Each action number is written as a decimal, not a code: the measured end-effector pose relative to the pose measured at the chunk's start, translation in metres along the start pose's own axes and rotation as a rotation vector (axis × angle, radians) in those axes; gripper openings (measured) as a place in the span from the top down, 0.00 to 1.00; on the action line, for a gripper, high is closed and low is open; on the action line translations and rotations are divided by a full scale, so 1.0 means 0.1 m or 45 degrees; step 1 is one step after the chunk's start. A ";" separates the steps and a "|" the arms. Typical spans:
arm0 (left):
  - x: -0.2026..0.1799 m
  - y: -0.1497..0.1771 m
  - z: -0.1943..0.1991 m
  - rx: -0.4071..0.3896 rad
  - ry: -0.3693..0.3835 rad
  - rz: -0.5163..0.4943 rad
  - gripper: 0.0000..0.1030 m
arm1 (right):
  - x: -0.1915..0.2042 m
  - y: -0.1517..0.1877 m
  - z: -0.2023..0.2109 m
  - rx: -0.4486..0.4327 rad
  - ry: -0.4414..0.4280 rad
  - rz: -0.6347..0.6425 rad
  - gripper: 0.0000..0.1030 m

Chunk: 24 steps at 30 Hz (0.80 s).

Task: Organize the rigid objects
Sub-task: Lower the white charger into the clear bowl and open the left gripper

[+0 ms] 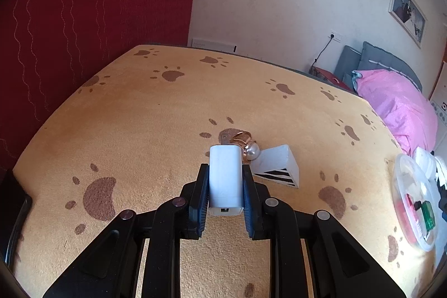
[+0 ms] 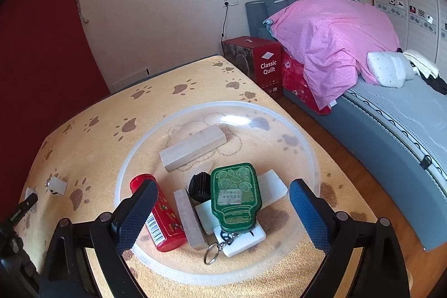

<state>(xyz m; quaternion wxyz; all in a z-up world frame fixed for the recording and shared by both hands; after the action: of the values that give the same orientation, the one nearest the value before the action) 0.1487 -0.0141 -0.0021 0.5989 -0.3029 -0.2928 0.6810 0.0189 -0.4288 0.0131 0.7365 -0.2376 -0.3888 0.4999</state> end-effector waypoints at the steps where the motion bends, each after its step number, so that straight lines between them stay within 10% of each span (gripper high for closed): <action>1: -0.05 0.01 0.03 0.000 0.011 -0.014 0.79 | -0.01 0.01 0.01 -0.004 0.000 -0.001 0.05; 24: -2.03 0.32 0.68 0.045 0.415 -0.429 0.79 | -0.34 0.03 0.18 -0.121 -0.028 0.021 0.05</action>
<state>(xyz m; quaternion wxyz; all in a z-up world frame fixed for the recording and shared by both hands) 0.0966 -0.2214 0.0300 0.7487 -0.3452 -0.2267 0.5186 -0.0044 -0.4594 0.0103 0.7160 -0.2700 -0.4180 0.4896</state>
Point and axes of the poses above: each gripper's, at about its wrist camera, not at the fingertips, and z roughly against the way its jaws point, x to its left, y to its underside, the point moved 6 cm from there along -z, roughly the way its jaws point, and after that the axes turned 12 degrees about -y, right-handed, at the moved point
